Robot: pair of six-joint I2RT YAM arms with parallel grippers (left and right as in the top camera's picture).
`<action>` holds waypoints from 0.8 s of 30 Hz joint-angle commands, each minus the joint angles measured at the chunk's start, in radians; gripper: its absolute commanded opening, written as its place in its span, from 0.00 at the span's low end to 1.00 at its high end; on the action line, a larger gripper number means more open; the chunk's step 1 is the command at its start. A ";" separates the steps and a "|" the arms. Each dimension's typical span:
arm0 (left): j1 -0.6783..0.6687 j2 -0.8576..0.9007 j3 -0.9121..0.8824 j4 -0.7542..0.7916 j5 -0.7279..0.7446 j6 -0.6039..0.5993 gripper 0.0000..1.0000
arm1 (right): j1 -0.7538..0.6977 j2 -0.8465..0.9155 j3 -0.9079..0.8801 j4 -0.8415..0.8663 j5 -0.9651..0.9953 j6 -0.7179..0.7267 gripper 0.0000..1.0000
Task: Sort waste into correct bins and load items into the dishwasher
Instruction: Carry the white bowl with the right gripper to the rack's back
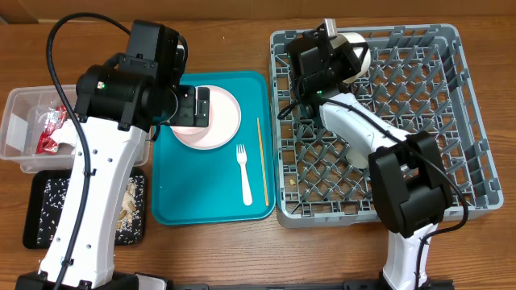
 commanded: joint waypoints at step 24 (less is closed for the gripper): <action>-0.001 -0.003 0.019 0.001 -0.012 0.007 1.00 | -0.047 0.009 0.014 -0.071 0.054 0.015 0.04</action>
